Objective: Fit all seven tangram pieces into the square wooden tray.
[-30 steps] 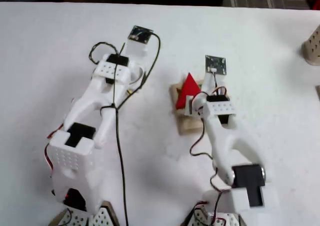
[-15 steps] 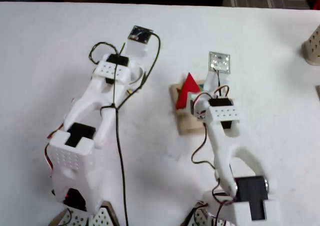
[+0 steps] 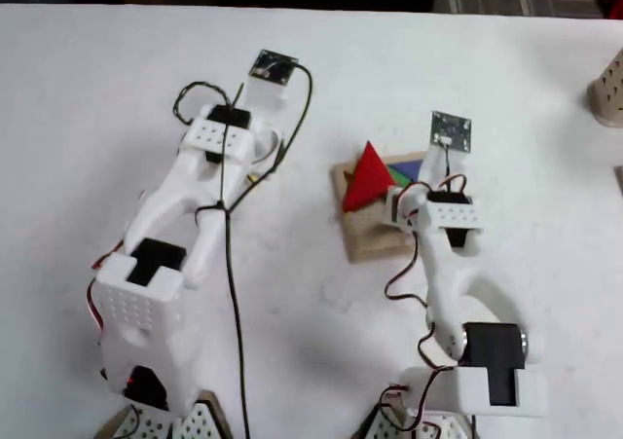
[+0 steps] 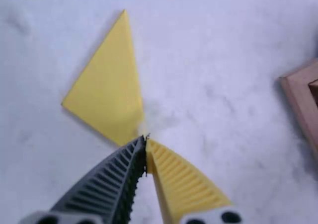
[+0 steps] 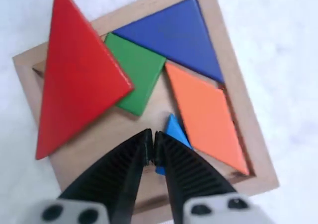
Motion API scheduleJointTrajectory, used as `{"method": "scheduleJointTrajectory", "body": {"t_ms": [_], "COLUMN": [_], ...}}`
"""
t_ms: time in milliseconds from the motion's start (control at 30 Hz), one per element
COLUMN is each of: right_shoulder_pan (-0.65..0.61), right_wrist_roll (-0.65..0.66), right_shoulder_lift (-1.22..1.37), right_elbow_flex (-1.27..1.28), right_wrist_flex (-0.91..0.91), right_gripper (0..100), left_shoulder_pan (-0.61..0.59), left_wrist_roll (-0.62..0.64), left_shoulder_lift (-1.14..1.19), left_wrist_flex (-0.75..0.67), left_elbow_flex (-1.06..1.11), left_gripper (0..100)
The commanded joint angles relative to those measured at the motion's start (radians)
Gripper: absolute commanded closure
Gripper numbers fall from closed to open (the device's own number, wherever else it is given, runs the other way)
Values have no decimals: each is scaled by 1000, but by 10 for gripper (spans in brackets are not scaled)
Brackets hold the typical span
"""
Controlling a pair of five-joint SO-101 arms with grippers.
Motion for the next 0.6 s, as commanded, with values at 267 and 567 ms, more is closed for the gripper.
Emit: {"method": "scheduleJointTrajectory", "body": {"t_ms": [267,567], "right_shoulder_pan": [22,22], "right_wrist_roll": [15,18], "right_shoulder_lift": [-94,-242], "right_elbow_flex": [-87,-8], "right_wrist_flex": [36,251], "right_gripper": [981,981], "left_shoulder_pan": [4,4], "left_wrist_roll": [5,5], "left_shoulder_lift": [-10,-10], "left_wrist_flex": [5,5], "left_elbow_flex": [-35,-35], "left_gripper": [969,969]}}
